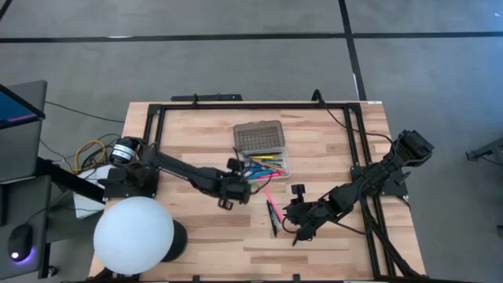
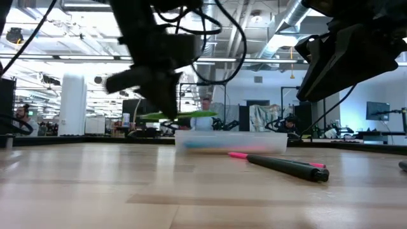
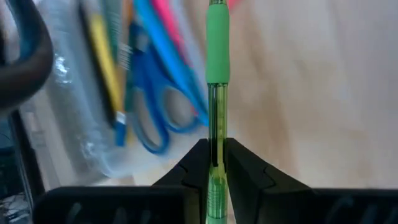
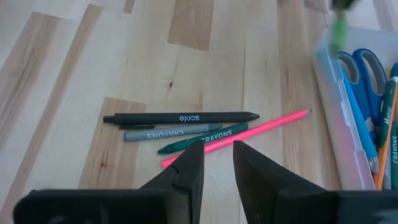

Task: Pick & place school supplies into a supply box
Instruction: Put the light green pen into the supply box, then put the black pen into the supply box

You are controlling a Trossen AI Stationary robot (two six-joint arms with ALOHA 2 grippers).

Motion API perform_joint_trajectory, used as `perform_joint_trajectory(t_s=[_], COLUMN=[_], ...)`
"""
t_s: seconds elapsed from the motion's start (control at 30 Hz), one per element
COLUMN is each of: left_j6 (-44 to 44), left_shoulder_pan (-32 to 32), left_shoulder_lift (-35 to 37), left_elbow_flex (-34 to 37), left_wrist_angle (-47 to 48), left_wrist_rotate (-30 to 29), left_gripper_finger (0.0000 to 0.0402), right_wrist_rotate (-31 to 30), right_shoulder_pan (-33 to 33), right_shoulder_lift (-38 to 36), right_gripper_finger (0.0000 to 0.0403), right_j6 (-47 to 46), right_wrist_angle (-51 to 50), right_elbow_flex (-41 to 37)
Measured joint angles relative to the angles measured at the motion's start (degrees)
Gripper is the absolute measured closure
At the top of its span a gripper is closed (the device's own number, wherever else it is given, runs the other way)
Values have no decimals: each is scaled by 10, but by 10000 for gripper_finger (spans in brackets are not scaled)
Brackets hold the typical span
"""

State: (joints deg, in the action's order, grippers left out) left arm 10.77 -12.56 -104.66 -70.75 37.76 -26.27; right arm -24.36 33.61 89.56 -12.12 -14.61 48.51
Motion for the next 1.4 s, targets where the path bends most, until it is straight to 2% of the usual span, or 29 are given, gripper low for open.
perform_joint_trajectory(t_s=[0.3, 0.53, 0.63, 0.97, 1.13, 1.4], left_j6=[0, -7, -10, -9, 24, 26], left_shoulder_pan=[95, 157, 172, 186, 186, 186], left_shoulder_lift=[0, -5, -16, -28, -34, -35], left_elbow_flex=[0, 0, 1, 1, 1, 2], left_wrist_angle=[-110, -203, -234, -227, -215, -213], left_wrist_rotate=[11, 134, 151, 153, 152, 129], left_gripper_finger=[369, 369, 369, 369, 367, 303], right_wrist_rotate=[0, 0, 0, 0, -1, -2], right_shoulder_pan=[0, 0, 0, 0, 0, 0], right_shoulder_lift=[0, 0, 0, 0, 0, 0], right_gripper_finger=[326, 326, 326, 326, 326, 326], right_j6=[0, 0, -1, -19, -20, -20], right_wrist_angle=[-4, -4, -6, -26, -26, -26], right_elbow_flex=[0, 0, 0, 0, 0, 0])
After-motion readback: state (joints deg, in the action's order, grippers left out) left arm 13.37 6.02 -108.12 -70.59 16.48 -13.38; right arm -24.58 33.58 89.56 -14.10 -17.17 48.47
